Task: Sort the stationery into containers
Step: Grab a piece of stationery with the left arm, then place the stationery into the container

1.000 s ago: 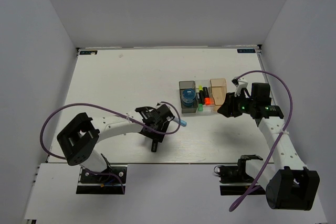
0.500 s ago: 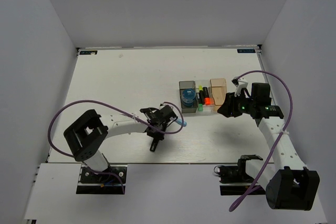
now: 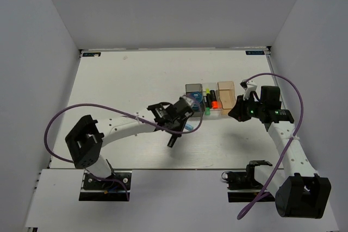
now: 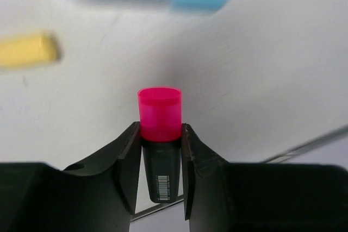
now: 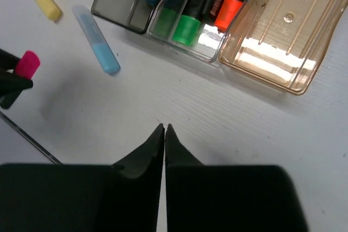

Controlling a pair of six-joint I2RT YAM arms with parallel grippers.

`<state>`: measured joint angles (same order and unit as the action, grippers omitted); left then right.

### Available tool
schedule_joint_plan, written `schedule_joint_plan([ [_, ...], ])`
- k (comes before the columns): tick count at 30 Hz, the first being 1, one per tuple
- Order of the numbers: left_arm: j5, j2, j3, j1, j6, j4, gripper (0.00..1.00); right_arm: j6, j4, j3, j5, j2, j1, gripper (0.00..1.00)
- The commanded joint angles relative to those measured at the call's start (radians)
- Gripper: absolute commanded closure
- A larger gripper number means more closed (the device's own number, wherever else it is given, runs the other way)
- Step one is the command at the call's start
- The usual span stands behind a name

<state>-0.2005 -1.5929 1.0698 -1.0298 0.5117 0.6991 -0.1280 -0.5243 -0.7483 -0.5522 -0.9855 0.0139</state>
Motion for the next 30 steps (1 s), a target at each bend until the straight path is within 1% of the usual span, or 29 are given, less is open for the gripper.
schedule_joint_plan([
  [1,0.048,0.05,0.208,-0.009,-0.056,-0.013,1.0,-0.001,0.006,-0.029,0.007,0.018,0.0,1.0],
  [2,0.061,0.024,0.235,0.003,-0.058,-0.013,1.0,0.005,0.013,-0.029,0.023,0.019,-0.003,0.98],
  [3,0.105,-0.014,0.324,0.02,-0.061,-0.03,1.0,0.005,0.014,-0.028,0.028,0.021,-0.003,0.83],
  [4,0.121,-0.034,0.35,0.027,-0.058,-0.035,1.0,0.005,0.014,-0.029,0.028,0.021,-0.002,0.47],
  [5,0.133,-0.098,0.373,0.045,-0.055,-0.05,1.0,0.007,0.017,-0.029,0.031,0.024,-0.002,0.42],
  [6,0.169,-0.12,0.439,0.062,-0.044,-0.096,1.0,0.007,0.017,-0.026,0.035,0.027,-0.005,0.42],
  [8,0.196,-0.191,0.482,0.091,-0.016,-0.128,1.0,0.007,0.026,-0.022,0.037,0.036,-0.002,0.78],
  [9,0.199,-0.238,0.543,0.099,0.007,-0.163,1.0,0.013,0.036,-0.016,0.046,0.041,-0.003,0.92],
  [10,0.228,-0.26,0.559,0.118,0.026,-0.2,1.0,0.017,0.038,-0.017,0.055,0.044,-0.003,1.0],
  [11,0.234,-0.327,0.577,0.122,0.036,-0.232,1.0,0.018,0.038,-0.013,0.063,0.048,0.0,1.0],
  [12,0.239,-0.352,0.644,0.126,0.056,-0.243,1.0,0.019,0.04,-0.014,0.067,0.045,0.0,1.0],
  [13,0.242,-0.375,0.669,0.137,0.069,-0.268,1.0,0.021,0.04,-0.014,0.07,0.051,-0.002,1.0],
  [14,0.242,-0.447,0.721,0.14,0.08,-0.271,1.0,0.021,0.04,-0.014,0.071,0.05,-0.003,1.0],
  [16,0.245,-0.49,0.8,0.152,0.099,-0.279,1.0,0.022,0.041,-0.014,0.067,0.051,0.0,1.0],
  [17,0.246,-0.55,0.846,0.157,0.106,-0.286,1.0,0.022,0.041,-0.014,0.069,0.051,0.0,1.0],
  [18,0.248,-0.567,0.889,0.158,0.109,-0.286,1.0,0.022,0.041,-0.011,0.064,0.05,-0.003,1.0],
  [19,0.247,-0.606,0.906,0.165,0.119,-0.291,1.0,0.022,0.041,-0.011,0.063,0.051,-0.002,1.0],
  [21,0.26,-0.622,0.929,0.174,0.134,-0.32,1.0,0.022,0.041,-0.014,0.063,0.051,-0.003,1.0],
  [26,0.234,-0.642,0.914,0.2,0.165,-0.34,1.0,0.022,0.041,-0.014,0.057,0.057,-0.002,1.0],
  [27,0.231,-0.642,0.904,0.203,0.168,-0.34,0.98,0.022,0.041,-0.014,0.058,0.057,-0.002,1.0],
  [29,0.219,-0.641,0.88,0.212,0.175,-0.357,0.89,0.024,0.044,-0.014,0.052,0.054,-0.003,1.0],
  [30,0.22,-0.642,0.874,0.218,0.177,-0.365,0.79,0.022,0.043,-0.013,0.051,0.051,-0.003,0.9],
])
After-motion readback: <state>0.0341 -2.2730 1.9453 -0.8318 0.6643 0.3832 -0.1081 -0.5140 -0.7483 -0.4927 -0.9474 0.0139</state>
